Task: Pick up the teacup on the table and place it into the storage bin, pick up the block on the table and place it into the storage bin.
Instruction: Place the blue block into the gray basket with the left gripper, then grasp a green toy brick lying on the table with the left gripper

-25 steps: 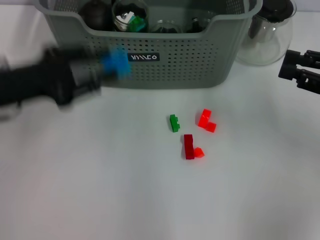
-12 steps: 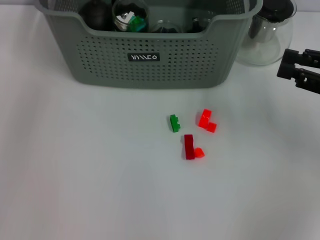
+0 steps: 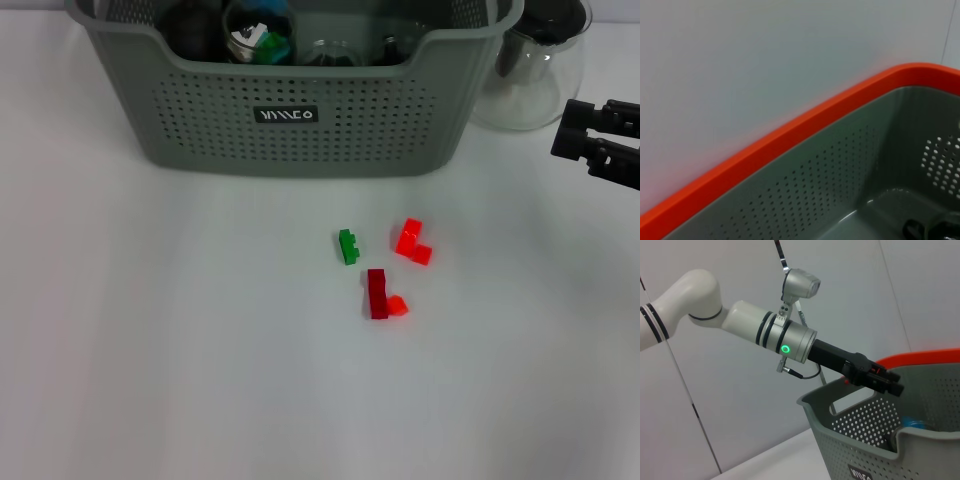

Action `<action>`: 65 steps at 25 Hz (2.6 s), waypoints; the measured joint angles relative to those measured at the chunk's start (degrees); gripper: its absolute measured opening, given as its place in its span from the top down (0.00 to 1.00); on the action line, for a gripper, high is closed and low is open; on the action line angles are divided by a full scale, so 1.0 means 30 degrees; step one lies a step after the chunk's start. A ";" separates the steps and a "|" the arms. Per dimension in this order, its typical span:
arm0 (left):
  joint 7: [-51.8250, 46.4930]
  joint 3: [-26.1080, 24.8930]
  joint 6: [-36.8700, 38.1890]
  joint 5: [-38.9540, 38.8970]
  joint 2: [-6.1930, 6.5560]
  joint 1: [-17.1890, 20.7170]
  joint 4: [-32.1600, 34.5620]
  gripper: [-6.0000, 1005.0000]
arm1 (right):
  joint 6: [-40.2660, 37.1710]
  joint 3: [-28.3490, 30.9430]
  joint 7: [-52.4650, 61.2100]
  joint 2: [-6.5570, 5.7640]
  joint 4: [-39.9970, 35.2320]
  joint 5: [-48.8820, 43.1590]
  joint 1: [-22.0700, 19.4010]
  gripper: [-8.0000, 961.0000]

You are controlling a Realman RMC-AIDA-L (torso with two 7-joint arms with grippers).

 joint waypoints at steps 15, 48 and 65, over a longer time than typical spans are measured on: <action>1.1009 -0.4256 1.0632 -1.9029 -0.1219 1.0216 0.7077 0.10 | 0.0051 0.0042 0.0004 -0.0028 0.0032 -0.0024 -0.0052 0.49; 3.0203 -0.3347 0.1754 -1.2824 -0.2069 0.6850 -1.2356 0.20 | 0.0497 -0.0628 0.1894 -0.0147 -0.0195 -0.0320 0.0156 0.49; 3.0292 -0.3268 0.0037 -1.2793 -0.2070 0.5838 -1.3556 0.42 | 0.0516 -0.0705 0.1963 -0.0147 -0.0200 -0.0319 0.0095 0.49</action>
